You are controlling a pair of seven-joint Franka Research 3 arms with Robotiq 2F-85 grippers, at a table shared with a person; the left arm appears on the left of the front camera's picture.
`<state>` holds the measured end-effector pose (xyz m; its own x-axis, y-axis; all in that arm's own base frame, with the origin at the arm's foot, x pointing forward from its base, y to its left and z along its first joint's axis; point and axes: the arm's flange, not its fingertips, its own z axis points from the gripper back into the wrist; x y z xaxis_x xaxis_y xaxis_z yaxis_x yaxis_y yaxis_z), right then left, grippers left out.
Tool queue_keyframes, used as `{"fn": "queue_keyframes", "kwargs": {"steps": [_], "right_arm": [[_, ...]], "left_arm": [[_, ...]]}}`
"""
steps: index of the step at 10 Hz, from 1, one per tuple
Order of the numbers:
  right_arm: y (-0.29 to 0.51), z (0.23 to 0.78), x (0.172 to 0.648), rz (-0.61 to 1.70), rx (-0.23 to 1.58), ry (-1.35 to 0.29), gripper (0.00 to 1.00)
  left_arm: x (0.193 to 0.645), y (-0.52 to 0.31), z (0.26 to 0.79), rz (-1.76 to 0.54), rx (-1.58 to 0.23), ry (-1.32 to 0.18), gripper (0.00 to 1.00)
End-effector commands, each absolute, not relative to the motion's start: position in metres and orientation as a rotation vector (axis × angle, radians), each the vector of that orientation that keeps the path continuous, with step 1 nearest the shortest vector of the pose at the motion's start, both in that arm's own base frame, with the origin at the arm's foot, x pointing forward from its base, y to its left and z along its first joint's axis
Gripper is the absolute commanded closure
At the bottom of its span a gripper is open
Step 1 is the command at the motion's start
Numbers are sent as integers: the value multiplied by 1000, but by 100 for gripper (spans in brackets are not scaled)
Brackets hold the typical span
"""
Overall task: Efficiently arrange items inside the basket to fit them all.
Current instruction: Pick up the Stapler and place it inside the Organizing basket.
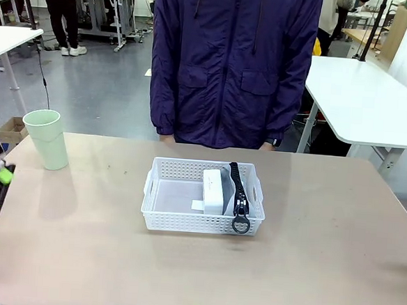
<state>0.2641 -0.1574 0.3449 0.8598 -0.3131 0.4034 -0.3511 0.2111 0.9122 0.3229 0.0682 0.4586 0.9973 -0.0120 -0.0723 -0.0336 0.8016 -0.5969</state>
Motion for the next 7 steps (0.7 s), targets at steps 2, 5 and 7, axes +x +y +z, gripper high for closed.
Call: {"fn": "queue_keyframes", "kwargs": {"steps": [2,5,7], "right_arm": [[-156,349,264,19,1395,-589,0],[-156,349,264,19,1395,-589,0],[-156,349,264,19,1395,-589,0]], "left_arm": [[341,101,449,-21,-1018,-38,100],[332,101,454,26,-995,-54,100],[332,101,454,26,-995,-54,100]]}}
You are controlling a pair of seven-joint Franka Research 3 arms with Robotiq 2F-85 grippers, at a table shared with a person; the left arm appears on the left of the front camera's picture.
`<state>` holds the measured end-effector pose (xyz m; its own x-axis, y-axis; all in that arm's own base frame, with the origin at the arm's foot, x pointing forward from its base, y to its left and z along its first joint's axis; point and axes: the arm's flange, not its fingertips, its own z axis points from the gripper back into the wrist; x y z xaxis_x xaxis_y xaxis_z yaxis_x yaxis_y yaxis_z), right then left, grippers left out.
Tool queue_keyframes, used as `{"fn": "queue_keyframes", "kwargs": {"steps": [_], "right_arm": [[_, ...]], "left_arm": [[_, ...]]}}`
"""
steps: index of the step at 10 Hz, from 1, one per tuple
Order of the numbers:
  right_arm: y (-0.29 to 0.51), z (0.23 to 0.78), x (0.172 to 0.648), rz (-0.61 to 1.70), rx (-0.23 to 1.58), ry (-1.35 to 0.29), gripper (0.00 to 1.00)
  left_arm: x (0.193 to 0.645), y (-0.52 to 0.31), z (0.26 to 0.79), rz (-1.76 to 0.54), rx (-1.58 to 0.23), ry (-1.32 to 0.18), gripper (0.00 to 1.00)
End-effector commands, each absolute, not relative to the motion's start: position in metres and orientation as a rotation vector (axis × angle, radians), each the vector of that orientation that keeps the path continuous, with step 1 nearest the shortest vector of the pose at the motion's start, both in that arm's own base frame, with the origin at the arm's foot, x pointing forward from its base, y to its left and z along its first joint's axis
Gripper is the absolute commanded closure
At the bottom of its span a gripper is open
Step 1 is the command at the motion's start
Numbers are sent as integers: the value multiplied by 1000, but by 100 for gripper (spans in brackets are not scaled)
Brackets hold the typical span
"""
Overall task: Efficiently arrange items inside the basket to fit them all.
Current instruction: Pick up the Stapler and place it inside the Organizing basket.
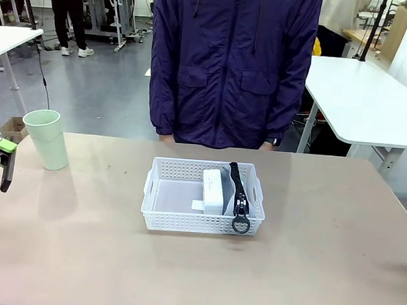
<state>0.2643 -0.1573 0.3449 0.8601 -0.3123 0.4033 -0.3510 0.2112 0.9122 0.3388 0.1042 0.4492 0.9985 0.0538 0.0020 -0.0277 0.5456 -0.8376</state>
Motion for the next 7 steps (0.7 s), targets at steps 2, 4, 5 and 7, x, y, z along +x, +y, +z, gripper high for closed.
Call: {"fn": "queue_keyframes", "kwargs": {"steps": [2,4,5,7], "right_arm": [[-156,349,264,19,1395,-589,0],[-156,349,264,19,1395,-589,0],[-156,349,264,19,1395,-589,0],[-156,349,264,19,1395,-589,0]], "left_arm": [[332,101,454,26,-995,-54,100],[336,102,456,39,-982,-44,63],[350,80,466,-106,-930,-47,63],[388,15,485,-399,-800,-25,63]]}}
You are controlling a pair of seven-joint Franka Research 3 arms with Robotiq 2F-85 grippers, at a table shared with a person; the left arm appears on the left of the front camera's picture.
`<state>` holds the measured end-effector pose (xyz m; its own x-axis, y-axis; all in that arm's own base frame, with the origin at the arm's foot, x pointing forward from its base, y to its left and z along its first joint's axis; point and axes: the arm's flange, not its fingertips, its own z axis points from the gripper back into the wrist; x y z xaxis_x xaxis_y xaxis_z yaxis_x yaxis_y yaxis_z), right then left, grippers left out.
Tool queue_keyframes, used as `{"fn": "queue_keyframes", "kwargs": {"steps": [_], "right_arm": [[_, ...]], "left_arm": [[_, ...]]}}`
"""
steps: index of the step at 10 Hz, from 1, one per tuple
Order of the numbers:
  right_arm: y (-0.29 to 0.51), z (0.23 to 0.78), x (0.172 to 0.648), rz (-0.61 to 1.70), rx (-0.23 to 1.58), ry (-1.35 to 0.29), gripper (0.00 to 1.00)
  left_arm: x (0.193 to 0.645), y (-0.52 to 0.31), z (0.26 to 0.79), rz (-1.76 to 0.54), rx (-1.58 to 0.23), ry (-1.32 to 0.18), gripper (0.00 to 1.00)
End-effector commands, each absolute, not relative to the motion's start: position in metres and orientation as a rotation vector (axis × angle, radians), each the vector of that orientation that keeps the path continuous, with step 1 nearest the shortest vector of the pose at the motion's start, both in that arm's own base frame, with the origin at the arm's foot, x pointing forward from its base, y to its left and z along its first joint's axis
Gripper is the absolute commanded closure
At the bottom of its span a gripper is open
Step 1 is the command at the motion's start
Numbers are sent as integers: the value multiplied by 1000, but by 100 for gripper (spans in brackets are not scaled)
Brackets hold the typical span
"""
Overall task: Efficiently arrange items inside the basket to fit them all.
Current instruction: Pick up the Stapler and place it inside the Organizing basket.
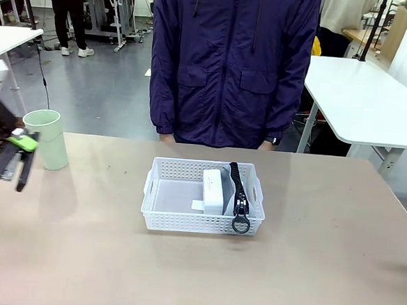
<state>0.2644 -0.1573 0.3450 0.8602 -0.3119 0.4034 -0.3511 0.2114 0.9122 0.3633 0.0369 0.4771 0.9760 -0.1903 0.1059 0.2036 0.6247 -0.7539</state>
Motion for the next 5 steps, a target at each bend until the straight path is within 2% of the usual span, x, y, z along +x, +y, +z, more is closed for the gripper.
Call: {"fn": "queue_keyframes", "kwargs": {"steps": [1,2,4,5], "right_arm": [[-156,349,264,19,1395,-589,0],[-156,349,264,19,1395,-589,0],[-156,349,264,19,1395,-589,0],[-156,349,264,19,1395,-589,0]], "left_arm": [[403,-20,489,-486,-720,0,63],[417,-59,489,-585,-636,46,63],[440,-140,485,-657,-483,-3,63],[441,-184,481,-702,-404,-85,63]]}}
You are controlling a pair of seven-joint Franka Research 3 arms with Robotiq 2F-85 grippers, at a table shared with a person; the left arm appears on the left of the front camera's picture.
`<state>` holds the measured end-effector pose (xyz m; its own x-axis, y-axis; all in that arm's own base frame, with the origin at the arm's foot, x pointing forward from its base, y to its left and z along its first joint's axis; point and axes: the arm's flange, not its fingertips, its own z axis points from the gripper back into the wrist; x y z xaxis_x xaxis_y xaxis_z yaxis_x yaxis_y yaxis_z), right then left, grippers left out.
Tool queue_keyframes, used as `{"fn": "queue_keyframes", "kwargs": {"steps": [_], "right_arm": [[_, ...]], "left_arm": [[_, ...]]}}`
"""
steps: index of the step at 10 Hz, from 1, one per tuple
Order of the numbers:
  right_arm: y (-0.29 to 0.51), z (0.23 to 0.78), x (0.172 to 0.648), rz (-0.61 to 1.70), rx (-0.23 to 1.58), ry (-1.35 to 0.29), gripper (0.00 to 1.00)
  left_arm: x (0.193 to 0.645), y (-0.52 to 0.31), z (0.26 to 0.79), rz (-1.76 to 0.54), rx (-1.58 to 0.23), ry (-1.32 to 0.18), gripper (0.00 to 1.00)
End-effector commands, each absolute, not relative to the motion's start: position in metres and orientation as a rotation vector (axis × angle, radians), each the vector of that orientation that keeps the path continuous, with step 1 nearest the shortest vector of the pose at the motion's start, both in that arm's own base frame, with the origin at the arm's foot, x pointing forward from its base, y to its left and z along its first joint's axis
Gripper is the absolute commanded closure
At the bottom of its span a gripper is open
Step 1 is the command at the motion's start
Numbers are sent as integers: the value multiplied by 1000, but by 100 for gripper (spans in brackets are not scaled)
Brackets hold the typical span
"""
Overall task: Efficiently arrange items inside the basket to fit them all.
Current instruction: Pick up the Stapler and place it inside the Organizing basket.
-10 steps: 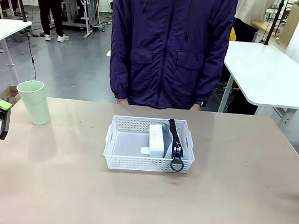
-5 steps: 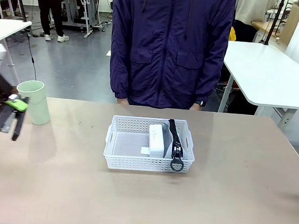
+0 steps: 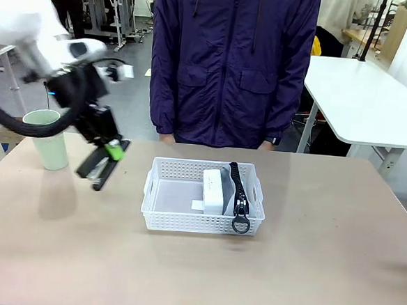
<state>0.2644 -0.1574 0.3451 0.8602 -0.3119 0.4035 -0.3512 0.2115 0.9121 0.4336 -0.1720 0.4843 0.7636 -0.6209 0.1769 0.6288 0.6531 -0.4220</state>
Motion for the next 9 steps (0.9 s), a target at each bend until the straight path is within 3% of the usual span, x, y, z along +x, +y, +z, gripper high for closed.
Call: {"fn": "queue_keyframes", "kwargs": {"steps": [1,4,9], "right_arm": [[-156,349,264,19,1395,-589,0],[-156,349,264,19,1395,-589,0],[-156,349,264,19,1395,-589,0]], "left_arm": [[438,-216,474,-776,-349,-123,63],[438,-298,446,-983,-187,-174,63],[450,-350,406,-954,-100,-124,63]]}}
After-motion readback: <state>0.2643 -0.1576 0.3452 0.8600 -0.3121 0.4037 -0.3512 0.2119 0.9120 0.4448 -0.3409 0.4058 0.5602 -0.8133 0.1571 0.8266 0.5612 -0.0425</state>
